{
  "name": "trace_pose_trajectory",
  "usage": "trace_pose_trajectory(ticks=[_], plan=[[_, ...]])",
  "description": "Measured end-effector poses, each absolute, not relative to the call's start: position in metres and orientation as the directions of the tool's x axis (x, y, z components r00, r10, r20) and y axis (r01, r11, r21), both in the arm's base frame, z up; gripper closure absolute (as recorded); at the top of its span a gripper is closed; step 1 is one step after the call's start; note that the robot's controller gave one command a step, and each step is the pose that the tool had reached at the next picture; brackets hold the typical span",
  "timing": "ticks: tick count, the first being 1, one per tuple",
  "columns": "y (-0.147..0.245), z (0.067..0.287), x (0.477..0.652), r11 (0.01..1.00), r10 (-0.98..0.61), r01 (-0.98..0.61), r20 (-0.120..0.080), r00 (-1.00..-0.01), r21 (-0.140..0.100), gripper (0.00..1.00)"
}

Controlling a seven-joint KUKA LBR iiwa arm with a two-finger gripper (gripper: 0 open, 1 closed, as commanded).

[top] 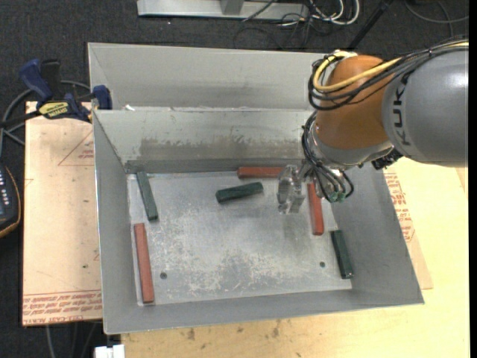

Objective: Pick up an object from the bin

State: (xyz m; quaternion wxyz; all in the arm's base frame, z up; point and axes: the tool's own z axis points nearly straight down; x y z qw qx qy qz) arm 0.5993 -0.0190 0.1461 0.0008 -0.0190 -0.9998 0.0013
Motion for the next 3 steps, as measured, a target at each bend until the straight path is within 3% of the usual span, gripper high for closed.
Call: trace_pose_trajectory(ticks=[1, 2, 3], plan=[[-0.013, 0.148, 0.600, 0.999, 0.032, 0.032, -0.001, -0.999, 0.001, 0.00], [0.051, 0.066, 0.624, 0.999, -0.047, -0.047, 0.000, -0.999, 0.003, 0.00], [0.047, 0.072, 0.625, 0.999, -0.040, -0.040, -0.004, -0.999, 0.002, 1.00]])
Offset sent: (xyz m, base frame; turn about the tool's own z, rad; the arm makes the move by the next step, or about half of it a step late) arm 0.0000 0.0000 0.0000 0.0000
